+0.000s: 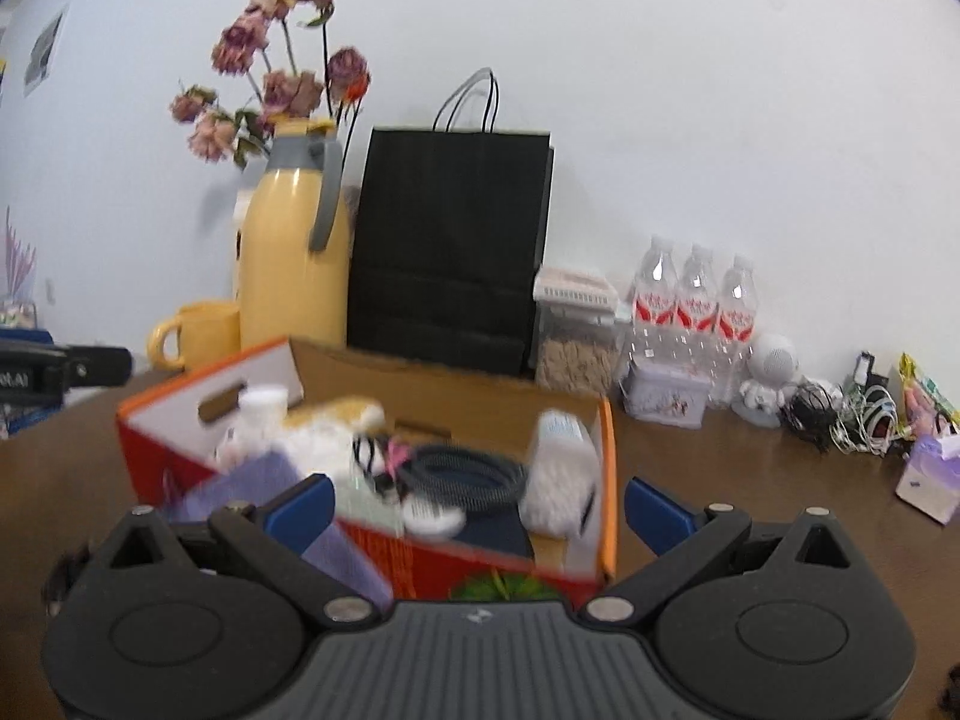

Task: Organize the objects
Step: 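Move both tools back over the table beside the box, then grasp the white round cap with the right gripper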

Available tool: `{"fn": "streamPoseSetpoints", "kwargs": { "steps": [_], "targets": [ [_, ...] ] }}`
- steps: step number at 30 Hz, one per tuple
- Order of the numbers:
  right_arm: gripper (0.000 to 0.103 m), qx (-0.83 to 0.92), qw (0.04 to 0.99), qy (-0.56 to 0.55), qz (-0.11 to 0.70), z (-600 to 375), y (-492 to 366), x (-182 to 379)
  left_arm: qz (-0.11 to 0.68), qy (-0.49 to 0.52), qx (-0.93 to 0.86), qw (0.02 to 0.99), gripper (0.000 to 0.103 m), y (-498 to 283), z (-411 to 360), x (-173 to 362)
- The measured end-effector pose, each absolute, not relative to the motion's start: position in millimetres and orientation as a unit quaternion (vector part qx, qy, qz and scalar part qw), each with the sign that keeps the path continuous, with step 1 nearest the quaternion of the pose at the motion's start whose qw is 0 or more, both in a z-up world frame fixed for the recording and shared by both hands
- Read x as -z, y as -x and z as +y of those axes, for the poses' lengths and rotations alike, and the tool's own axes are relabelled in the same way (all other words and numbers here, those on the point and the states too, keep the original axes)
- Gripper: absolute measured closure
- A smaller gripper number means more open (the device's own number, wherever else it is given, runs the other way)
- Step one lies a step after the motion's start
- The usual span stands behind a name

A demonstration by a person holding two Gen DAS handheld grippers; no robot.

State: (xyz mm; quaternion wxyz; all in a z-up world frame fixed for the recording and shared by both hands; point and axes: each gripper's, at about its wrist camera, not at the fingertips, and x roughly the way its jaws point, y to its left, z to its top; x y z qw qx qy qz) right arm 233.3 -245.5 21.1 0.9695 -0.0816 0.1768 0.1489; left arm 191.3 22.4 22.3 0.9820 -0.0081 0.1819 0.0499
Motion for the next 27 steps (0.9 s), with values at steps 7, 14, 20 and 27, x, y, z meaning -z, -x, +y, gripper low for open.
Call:
{"fn": "streamPoseSetpoints", "kwargs": {
  "steps": [7, 14, 20, 27],
  "targets": [
    [0.0, -0.144, 0.958, 0.107, 0.223, -268, -208, 5, 0.231, -0.004, -0.059, 0.971, 0.0, -168, 41, 0],
    [0.0, -0.131, 0.947, 0.108, 0.273, -290, -205, 29, 0.262, 0.005, -0.061, 0.963, 0.0, -152, 51, 16],
    [0.015, -0.118, 0.942, 0.083, 0.304, -302, -229, 38, 0.275, 0.014, -0.062, 0.959, 0.0, -146, 54, 24],
    [0.042, -0.116, 0.94, 0.053, 0.315, -308, -244, 42, 0.278, 0.02, -0.057, 0.959, 0.0, -144, 55, 26]
  ]
}}
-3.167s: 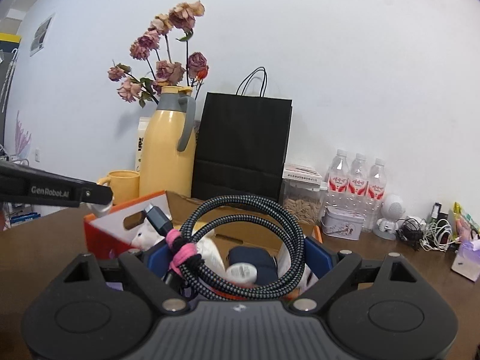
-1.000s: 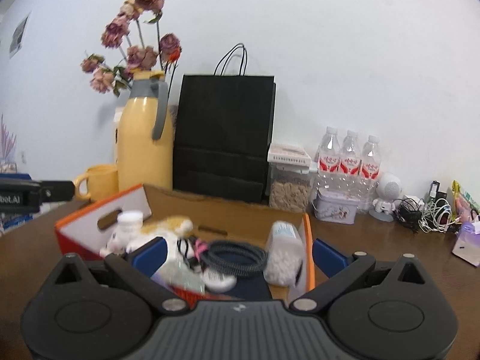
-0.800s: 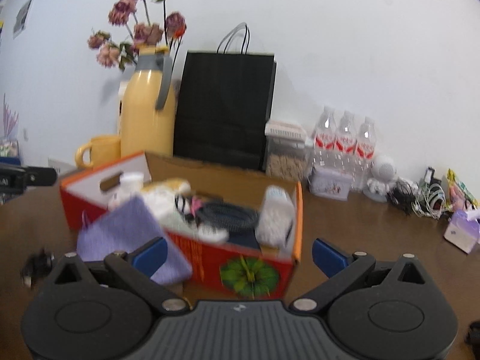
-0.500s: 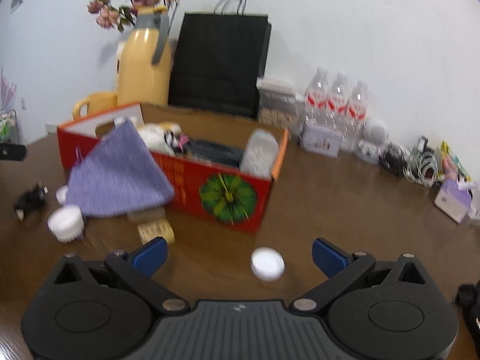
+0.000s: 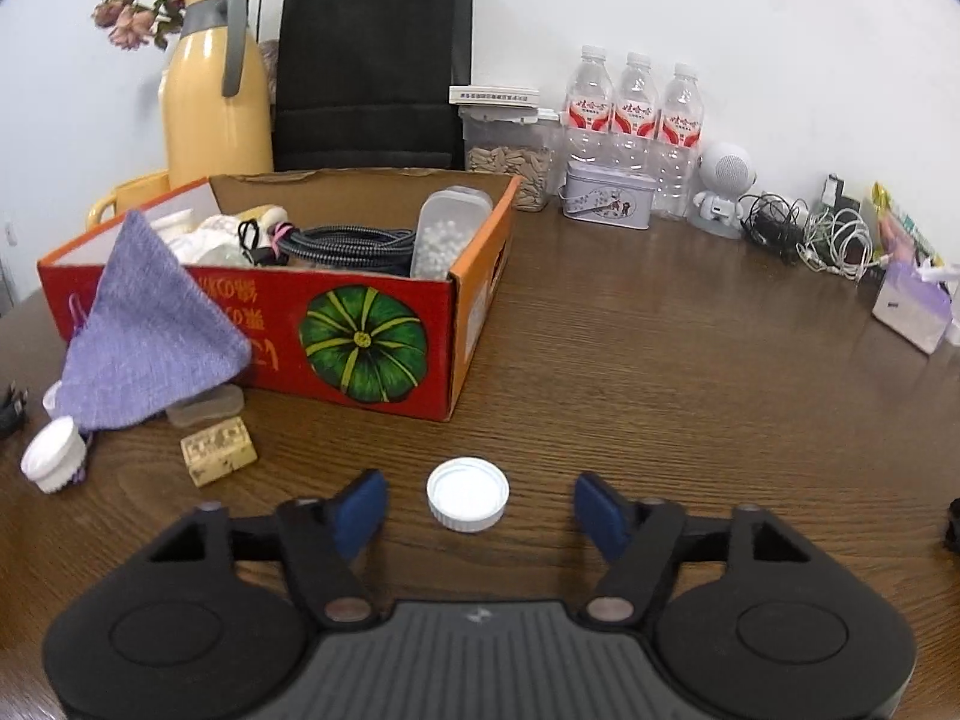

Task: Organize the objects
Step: 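Grasp the white round cap with the right gripper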

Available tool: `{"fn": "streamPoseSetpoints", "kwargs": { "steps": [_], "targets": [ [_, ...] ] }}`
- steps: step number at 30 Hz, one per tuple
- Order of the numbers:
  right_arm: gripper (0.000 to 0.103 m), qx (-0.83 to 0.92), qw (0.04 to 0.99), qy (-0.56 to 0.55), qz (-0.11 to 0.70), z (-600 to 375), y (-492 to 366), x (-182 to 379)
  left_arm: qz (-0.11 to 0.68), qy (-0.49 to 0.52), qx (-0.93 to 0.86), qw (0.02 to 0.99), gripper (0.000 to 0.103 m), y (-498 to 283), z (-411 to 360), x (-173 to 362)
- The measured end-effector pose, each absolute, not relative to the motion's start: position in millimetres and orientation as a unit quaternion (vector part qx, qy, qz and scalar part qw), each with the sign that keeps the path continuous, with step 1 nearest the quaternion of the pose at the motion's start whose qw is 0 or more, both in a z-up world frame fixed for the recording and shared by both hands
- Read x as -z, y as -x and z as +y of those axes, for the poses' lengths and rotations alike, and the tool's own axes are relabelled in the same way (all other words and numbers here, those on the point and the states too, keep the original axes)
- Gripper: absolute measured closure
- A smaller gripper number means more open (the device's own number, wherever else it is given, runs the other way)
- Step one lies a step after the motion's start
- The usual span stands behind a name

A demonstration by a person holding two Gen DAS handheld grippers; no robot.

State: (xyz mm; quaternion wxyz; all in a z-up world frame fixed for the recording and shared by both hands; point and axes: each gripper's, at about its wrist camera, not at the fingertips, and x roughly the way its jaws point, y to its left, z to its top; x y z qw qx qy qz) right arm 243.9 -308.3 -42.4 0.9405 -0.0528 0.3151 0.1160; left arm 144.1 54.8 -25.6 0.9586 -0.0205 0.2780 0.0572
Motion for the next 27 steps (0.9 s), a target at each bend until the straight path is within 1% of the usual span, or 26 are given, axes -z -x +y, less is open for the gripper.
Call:
{"fn": "streamPoseSetpoints", "kwargs": {
  "steps": [2, 3, 5, 6, 11, 21, 27],
  "targets": [
    [0.058, -0.121, 0.94, 0.043, 0.315, -310, -244, 43, 0.278, 0.022, -0.057, 0.959, 0.0, -143, 55, 26],
    [0.062, -0.125, 0.94, 0.038, 0.314, -311, -243, 43, 0.277, 0.023, -0.057, 0.959, 0.0, -143, 55, 26],
    [0.073, -0.125, 0.941, 0.039, 0.313, -311, -242, 43, 0.278, 0.023, -0.057, 0.959, 0.0, -142, 55, 26],
    [0.075, -0.124, 0.941, 0.04, 0.312, -310, -241, 43, 0.278, 0.024, -0.057, 0.959, 0.0, -142, 55, 27],
    [0.076, -0.124, 0.945, 0.041, 0.301, -309, -237, 40, 0.281, 0.027, -0.054, 0.958, 0.0, -142, 55, 28],
    [0.076, -0.149, 0.963, 0.05, 0.22, -282, -198, 25, 0.296, 0.015, -0.034, 0.955, 0.0, -149, 41, 34],
    [0.076, -0.177, 0.961, 0.054, 0.205, -263, -183, 23, 0.307, 0.003, -0.021, 0.952, 0.0, -158, 29, 41]
  ]
}}
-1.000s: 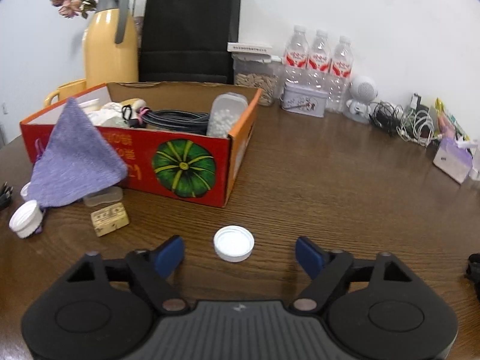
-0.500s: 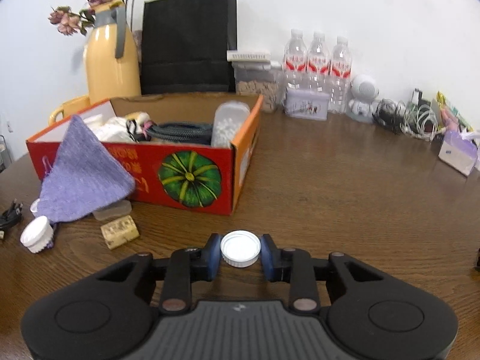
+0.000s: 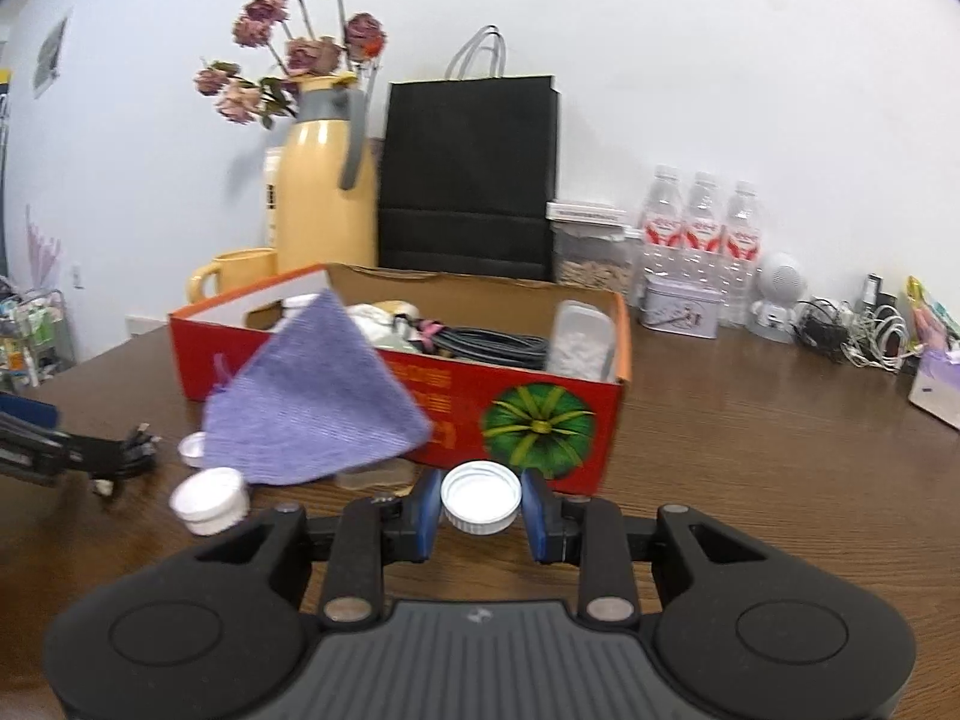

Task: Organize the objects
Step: 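Grasp the white round cap with the right gripper, then grasp a black cable with the left gripper while the right holds the white cap, then carry the white cap and black cable over the cardboard box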

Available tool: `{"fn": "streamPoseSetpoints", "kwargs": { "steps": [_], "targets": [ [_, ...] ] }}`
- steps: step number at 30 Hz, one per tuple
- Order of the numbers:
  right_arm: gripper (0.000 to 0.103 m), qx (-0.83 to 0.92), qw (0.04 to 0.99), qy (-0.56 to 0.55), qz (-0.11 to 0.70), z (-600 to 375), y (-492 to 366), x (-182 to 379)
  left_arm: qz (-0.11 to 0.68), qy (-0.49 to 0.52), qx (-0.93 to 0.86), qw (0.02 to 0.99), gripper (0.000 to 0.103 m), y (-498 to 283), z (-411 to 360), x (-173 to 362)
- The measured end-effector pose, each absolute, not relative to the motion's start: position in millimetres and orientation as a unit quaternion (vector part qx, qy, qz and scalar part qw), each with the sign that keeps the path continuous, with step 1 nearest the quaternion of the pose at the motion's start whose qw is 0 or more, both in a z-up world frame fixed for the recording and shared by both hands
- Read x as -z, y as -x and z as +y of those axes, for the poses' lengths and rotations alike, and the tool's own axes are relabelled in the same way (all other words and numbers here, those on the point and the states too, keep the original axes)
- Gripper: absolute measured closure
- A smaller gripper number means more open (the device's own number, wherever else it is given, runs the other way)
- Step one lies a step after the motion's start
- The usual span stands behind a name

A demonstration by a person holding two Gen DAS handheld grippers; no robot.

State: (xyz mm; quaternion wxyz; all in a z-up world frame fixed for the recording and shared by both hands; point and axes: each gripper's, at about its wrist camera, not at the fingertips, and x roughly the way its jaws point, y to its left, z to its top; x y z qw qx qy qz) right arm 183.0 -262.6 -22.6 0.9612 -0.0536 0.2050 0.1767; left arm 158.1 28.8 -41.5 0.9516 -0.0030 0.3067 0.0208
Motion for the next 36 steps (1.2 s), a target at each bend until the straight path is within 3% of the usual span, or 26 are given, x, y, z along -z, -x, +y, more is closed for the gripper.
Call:
{"fn": "streamPoseSetpoints", "kwargs": {
  "steps": [10, 16, 20, 36],
  "targets": [
    [0.076, -0.199, 0.959, 0.051, 0.197, -246, -172, 21, 0.313, -0.005, -0.014, 0.95, 0.003, -166, 17, 49],
    [0.076, -0.198, 0.959, 0.049, 0.198, -246, -172, 21, 0.314, 0.003, -0.012, 0.949, 0.028, -167, 14, 50],
    [0.076, -0.197, 0.959, 0.048, 0.199, -246, -171, 21, 0.313, 0.006, -0.007, 0.95, 0.061, -167, 13, 50],
    [0.076, -0.188, 0.963, 0.04, 0.188, -250, -169, 20, 0.287, 0.011, -0.011, 0.958, 0.063, -158, 13, 44]
  ]
}}
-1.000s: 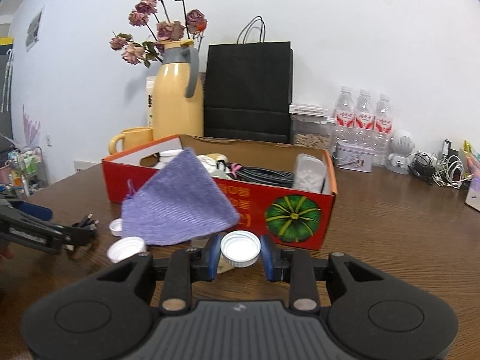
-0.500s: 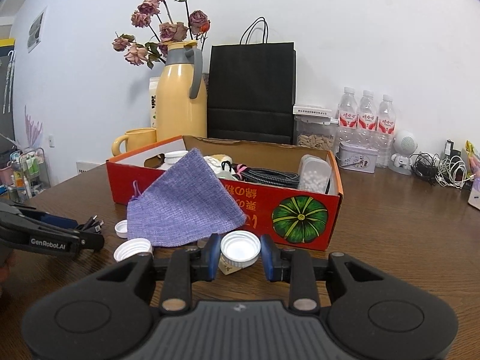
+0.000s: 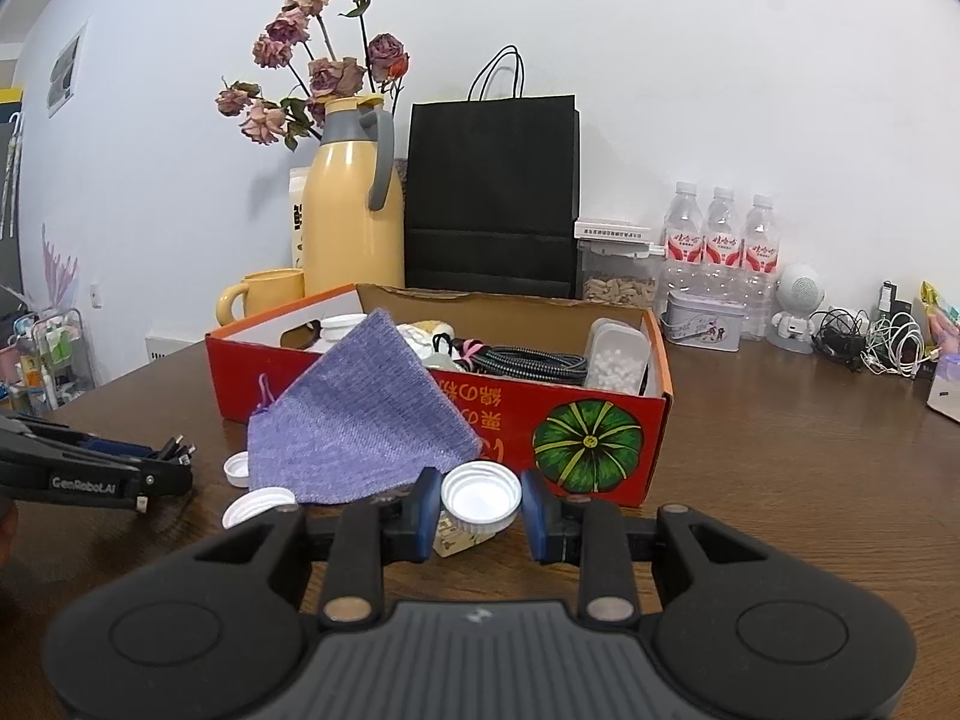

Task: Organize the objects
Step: 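Carry the white cap and black cable over the cardboard box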

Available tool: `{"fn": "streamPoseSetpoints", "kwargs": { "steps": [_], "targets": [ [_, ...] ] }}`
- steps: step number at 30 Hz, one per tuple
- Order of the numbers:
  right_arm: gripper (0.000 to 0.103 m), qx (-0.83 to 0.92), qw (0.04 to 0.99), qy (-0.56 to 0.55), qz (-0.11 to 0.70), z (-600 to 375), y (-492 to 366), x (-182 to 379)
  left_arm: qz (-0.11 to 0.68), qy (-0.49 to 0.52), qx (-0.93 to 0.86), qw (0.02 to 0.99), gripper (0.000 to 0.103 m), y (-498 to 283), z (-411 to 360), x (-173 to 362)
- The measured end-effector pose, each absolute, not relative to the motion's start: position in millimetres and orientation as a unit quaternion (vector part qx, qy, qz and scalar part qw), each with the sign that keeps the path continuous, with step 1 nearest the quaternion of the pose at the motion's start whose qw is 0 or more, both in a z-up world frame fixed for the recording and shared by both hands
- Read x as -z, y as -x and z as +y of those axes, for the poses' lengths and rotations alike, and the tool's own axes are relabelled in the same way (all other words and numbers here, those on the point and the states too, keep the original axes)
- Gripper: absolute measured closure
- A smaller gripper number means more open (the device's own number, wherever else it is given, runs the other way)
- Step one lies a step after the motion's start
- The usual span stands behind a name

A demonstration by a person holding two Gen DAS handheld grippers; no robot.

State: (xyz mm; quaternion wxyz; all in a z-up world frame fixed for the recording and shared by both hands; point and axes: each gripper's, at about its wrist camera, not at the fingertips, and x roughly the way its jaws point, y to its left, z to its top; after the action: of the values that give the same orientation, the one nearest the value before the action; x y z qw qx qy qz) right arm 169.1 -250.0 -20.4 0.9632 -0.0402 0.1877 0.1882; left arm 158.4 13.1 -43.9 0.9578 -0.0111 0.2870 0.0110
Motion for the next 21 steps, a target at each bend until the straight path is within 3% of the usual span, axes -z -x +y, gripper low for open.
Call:
{"fn": "streamPoseSetpoints", "kwargs": {
  "steps": [21],
  "targets": [
    [0.076, -0.193, 0.972, 0.028, 0.135, -226, -218, -33, 0.183, 0.003, 0.027, 0.983, 0.063, -206, -17, -36]
  ]
}}
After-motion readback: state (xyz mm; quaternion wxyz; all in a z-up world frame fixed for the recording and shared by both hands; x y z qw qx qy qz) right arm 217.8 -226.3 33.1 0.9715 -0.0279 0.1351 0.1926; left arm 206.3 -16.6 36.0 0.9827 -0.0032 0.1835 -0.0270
